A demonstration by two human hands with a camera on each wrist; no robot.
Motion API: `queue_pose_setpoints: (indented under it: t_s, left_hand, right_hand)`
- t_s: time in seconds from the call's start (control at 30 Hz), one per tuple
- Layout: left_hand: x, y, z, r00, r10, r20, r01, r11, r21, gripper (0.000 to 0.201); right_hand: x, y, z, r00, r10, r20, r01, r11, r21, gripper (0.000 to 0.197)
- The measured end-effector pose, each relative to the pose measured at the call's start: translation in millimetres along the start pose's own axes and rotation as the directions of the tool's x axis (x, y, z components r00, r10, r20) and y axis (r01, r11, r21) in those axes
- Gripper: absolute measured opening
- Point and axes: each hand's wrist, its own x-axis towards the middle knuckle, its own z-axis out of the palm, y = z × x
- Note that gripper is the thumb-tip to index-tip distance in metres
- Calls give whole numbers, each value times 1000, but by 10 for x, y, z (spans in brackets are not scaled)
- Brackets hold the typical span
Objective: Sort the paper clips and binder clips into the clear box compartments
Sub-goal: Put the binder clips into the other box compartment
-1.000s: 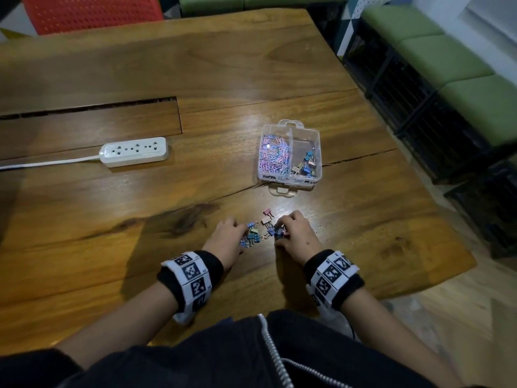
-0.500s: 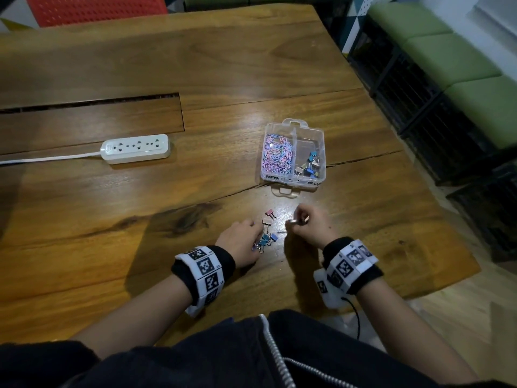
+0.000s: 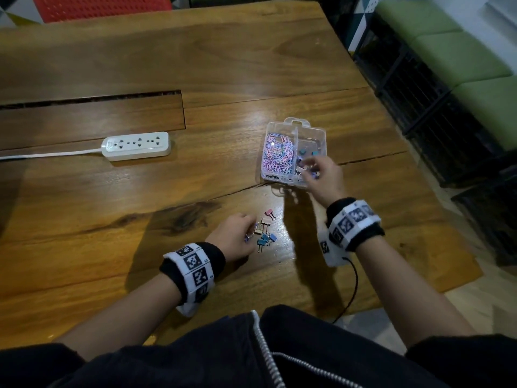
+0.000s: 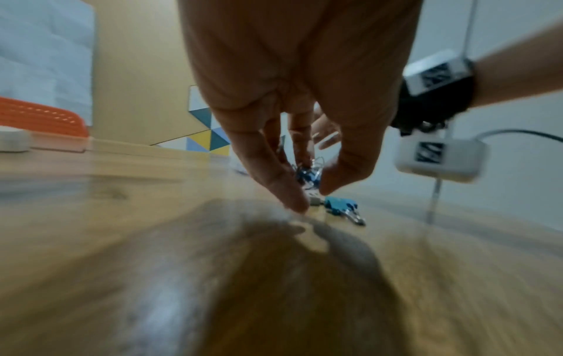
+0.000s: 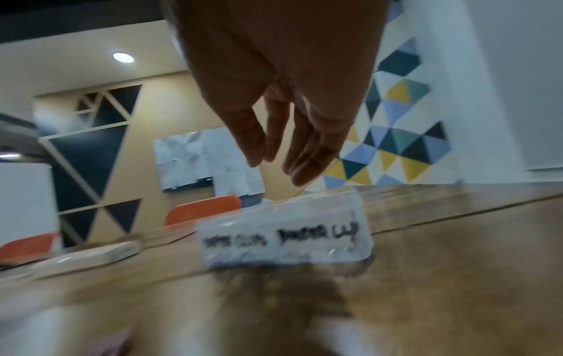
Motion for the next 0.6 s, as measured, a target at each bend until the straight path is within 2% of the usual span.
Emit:
queue_pose_setpoints:
  t_s: [0.07, 0.17, 0.2, 0.27, 0.33, 0.43, 0.6]
  left_hand:
    - [36, -36, -65, 999, -11, -46, 10, 999, -41, 17]
    - [122, -12, -218, 994, -29, -108, 19, 996, -92, 19]
    - [164, 22, -282, 992, -28, -123, 16, 995, -102, 19]
    - [266, 113, -413, 989, -15, -148, -3, 993, -122, 22]
    - [391, 224, -525, 985, 11, -173, -38, 987, -154, 30]
    - [625, 437, -627, 978, 61, -200, -101, 976, -194, 29]
    - [1047, 850, -629, 970, 164, -180, -190, 972, -135, 16]
  right_hand:
    - [-217, 36, 161, 980, -137, 146, 149, 986, -69, 28]
    - [-436, 104, 373, 876, -198, 439, 320, 920, -225, 40]
    - [-474, 122, 424, 850, -203, 486, 365, 892, -267, 40]
    - [-516, 157, 486, 832, -226, 507, 419, 855, -306, 36]
    - [-531, 205, 503, 849, -219, 482, 401, 860, -315, 28]
    - [-556, 263, 467, 878, -176, 445, 325, 902, -284, 21]
    - [-644, 345, 292, 914, 21, 405, 119, 941, -316, 16]
